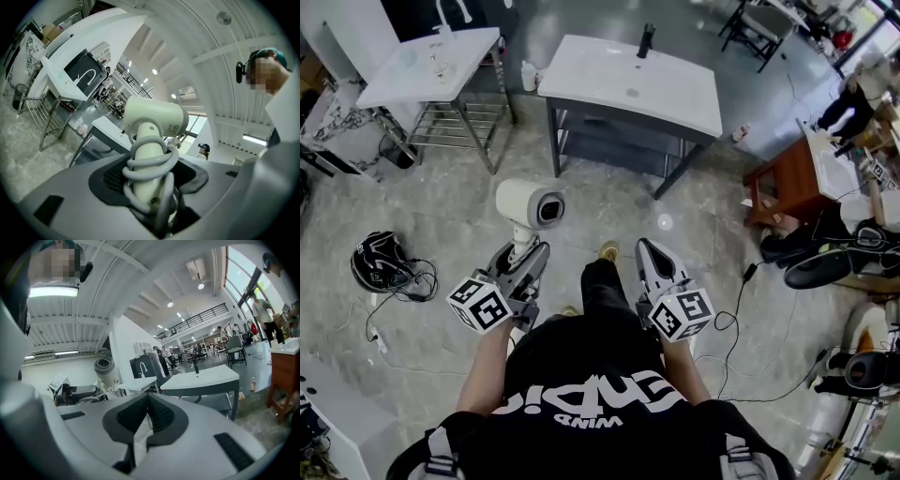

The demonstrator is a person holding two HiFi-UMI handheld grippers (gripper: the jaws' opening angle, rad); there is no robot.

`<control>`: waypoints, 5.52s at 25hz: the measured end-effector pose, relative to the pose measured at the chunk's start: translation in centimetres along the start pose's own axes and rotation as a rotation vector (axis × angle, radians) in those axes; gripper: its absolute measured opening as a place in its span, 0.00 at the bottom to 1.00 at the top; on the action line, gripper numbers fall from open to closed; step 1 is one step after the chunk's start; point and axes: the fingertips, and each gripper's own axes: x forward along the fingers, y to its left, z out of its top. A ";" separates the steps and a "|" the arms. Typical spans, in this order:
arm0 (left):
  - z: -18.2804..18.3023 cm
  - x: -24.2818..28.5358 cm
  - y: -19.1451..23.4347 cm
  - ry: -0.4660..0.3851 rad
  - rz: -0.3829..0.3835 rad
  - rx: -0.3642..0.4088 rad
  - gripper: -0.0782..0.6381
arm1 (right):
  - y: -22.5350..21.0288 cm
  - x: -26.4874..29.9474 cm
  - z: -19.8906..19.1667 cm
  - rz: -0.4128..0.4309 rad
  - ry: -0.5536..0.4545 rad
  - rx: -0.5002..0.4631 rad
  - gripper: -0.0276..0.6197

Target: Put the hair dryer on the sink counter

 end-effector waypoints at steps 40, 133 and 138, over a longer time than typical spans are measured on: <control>7.7 14.4 6.4 -0.021 0.061 -0.019 0.48 | -10.1 14.2 7.0 0.057 0.010 0.001 0.07; 29.9 54.4 29.3 0.033 0.129 0.037 0.48 | -36.3 52.7 22.2 0.041 0.025 0.000 0.07; 29.2 55.6 30.7 0.061 0.162 0.061 0.48 | -37.0 53.8 22.4 0.065 0.030 -0.004 0.07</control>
